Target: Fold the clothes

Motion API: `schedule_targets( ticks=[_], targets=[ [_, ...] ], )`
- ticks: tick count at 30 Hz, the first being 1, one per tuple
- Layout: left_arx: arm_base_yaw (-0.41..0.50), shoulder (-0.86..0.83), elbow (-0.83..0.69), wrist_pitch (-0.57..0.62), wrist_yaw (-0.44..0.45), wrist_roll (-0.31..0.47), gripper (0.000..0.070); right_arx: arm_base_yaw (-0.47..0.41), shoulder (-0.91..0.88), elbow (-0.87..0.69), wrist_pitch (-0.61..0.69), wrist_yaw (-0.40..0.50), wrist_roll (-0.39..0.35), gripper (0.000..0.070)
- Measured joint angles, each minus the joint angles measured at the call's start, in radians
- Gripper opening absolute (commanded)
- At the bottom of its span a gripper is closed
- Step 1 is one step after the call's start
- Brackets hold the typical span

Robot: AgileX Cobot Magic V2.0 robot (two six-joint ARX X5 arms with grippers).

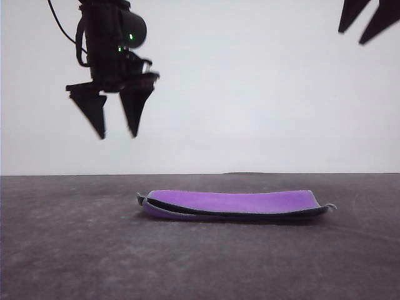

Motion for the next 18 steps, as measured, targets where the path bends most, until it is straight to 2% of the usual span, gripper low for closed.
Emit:
schedule_targets(
  ticks=[6, 10, 13, 16, 18],
  targets=[
    [0.036, -0.214, -0.260, 0.000, -0.007, -0.001, 0.0447, 0.013, 0.002, -0.033, 0.001, 0.002, 0.000, 0.0331],
    [0.086, -0.357, -0.438, 0.000, 0.020, -0.001, 0.0447, 0.015, 0.001, -0.119, 0.019, -0.002, -0.001, 0.0331],
    [0.121, -0.445, -0.561, 0.012, 0.089, -0.001, 0.0447, 0.015, 0.001, -0.212, 0.080, -0.033, 0.000, 0.0333],
    [0.157, -0.561, -0.689, 0.092, 0.198, 0.000, 0.0447, 0.015, 0.001, -0.351, 0.184, -0.093, 0.010, 0.0355],
    [0.183, -0.642, -0.758, 0.141, 0.276, 0.008, 0.0447, 0.015, 0.001, -0.459, 0.278, -0.143, 0.033, 0.0406]
  ],
)
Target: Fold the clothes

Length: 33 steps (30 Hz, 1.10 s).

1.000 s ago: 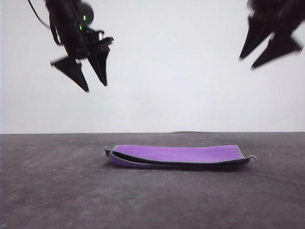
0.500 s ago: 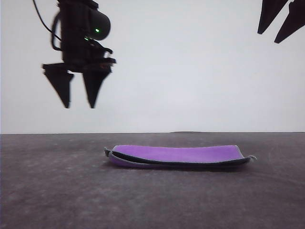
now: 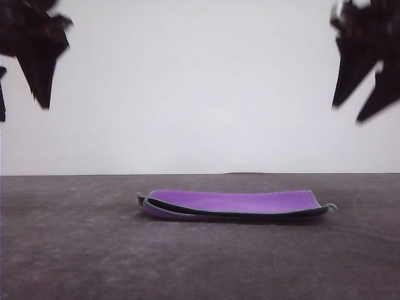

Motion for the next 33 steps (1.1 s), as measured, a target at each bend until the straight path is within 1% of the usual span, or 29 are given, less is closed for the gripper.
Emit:
schedule_targets(
  ticks=[2, 4, 5, 7, 10, 18, 24, 28, 31, 33],
  targets=[
    [0.024, -0.065, -0.062, 0.024, 0.059, 0.012, 0.0447, 0.000, 0.000, -0.101, 0.098, -0.041, 0.032, 0.0486],
    [0.044, -0.108, -0.115, 0.026, 0.094, 0.020, 0.0447, 0.000, 0.000, -0.185, 0.188, -0.075, 0.071, 0.0553],
    [0.052, -0.121, -0.137, 0.027, 0.102, 0.022, 0.0447, 0.000, 0.000, -0.217, 0.227, -0.088, 0.091, 0.0555],
    [0.064, -0.143, -0.181, 0.040, 0.107, 0.025, 0.0447, 0.000, 0.000, -0.277, 0.312, -0.104, 0.140, 0.0556],
    [0.073, -0.161, -0.211, 0.062, 0.111, 0.026, 0.0447, 0.002, 0.000, -0.319, 0.394, -0.108, 0.200, 0.0556],
    [0.073, -0.165, -0.212, 0.152, 0.128, 0.026, 0.0446, 0.003, 0.015, -0.342, 0.579, -0.115, 0.327, 0.0553],
    [0.073, -0.165, -0.212, 0.155, 0.131, 0.026, 0.0446, 0.004, 0.093, -0.342, 0.636, -0.132, 0.390, 0.0551],
    [0.073, -0.165, -0.212, 0.155, 0.131, 0.026, 0.0446, 0.007, 0.153, -0.342, 0.670, -0.188, 0.413, 0.0548],
    [0.073, -0.165, -0.212, 0.155, 0.131, 0.026, 0.0446, 0.014, 0.173, -0.342, 0.694, -0.206, 0.421, 0.0500],
    [0.073, -0.165, -0.212, 0.155, 0.131, 0.026, 0.0445, 0.020, 0.180, -0.342, 0.707, -0.207, 0.424, 0.0445]
  ],
)
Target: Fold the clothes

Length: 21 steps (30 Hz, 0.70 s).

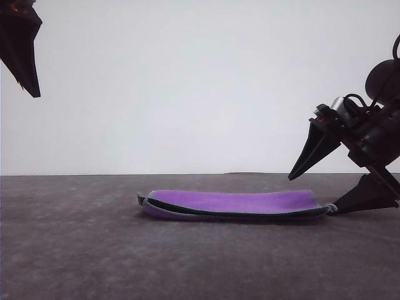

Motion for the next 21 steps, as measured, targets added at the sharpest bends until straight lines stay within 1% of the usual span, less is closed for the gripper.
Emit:
schedule_targets(
  ticks=[5, 6, 7, 11, 13, 21],
  targets=[
    [0.000, 0.000, 0.000, 0.000, 0.000, 0.000, 0.0445, 0.015, 0.020, 0.000, 0.037, 0.003, 0.022, 0.0364],
    [0.000, 0.000, 0.000, 0.000, 0.000, 0.000, 0.0445, 0.018, 0.023, 0.000, 0.043, 0.004, 0.027, 0.0339],
    [0.000, 0.000, 0.000, 0.000, 0.000, 0.000, 0.0445, 0.021, 0.025, 0.000, 0.048, 0.006, 0.034, 0.0304],
    [0.000, 0.000, 0.000, 0.000, 0.000, 0.000, 0.0445, 0.031, 0.034, 0.000, 0.054, 0.011, 0.048, 0.0089],
    [0.000, 0.000, 0.000, 0.000, 0.000, 0.000, 0.0445, 0.032, 0.034, 0.000, 0.055, 0.010, 0.049, 0.0006],
    [0.000, 0.000, 0.000, 0.000, 0.000, 0.000, 0.0445, 0.032, 0.034, 0.000, 0.064, 0.000, 0.050, 0.0002]
  ],
)
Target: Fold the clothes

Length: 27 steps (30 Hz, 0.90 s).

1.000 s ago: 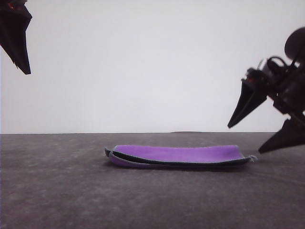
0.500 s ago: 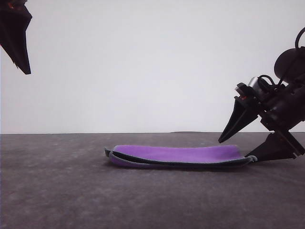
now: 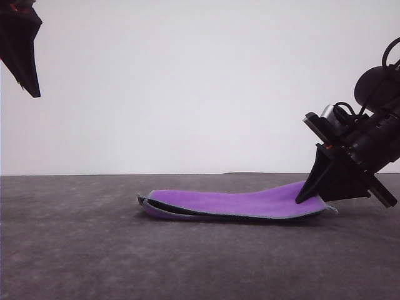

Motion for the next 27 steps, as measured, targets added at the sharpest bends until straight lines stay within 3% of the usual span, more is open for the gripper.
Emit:
schedule_targets(
  ticks=[6, 14, 27],
  targets=[
    [0.000, 0.000, 0.000, 0.000, 0.000, -0.001, 0.0445, 0.054, 0.000, 0.000, 0.107, -0.062, 0.050, 0.0002],
    [0.000, 0.000, 0.000, 0.005, 0.000, -0.009, 0.0445, 0.211, 0.004, 0.005, 0.315, -0.040, 0.181, 0.0002],
    [0.000, 0.000, 0.000, 0.006, 0.000, -0.009, 0.0445, 0.348, 0.154, 0.201, 0.321, -0.014, 0.271, 0.0002]
  ],
)
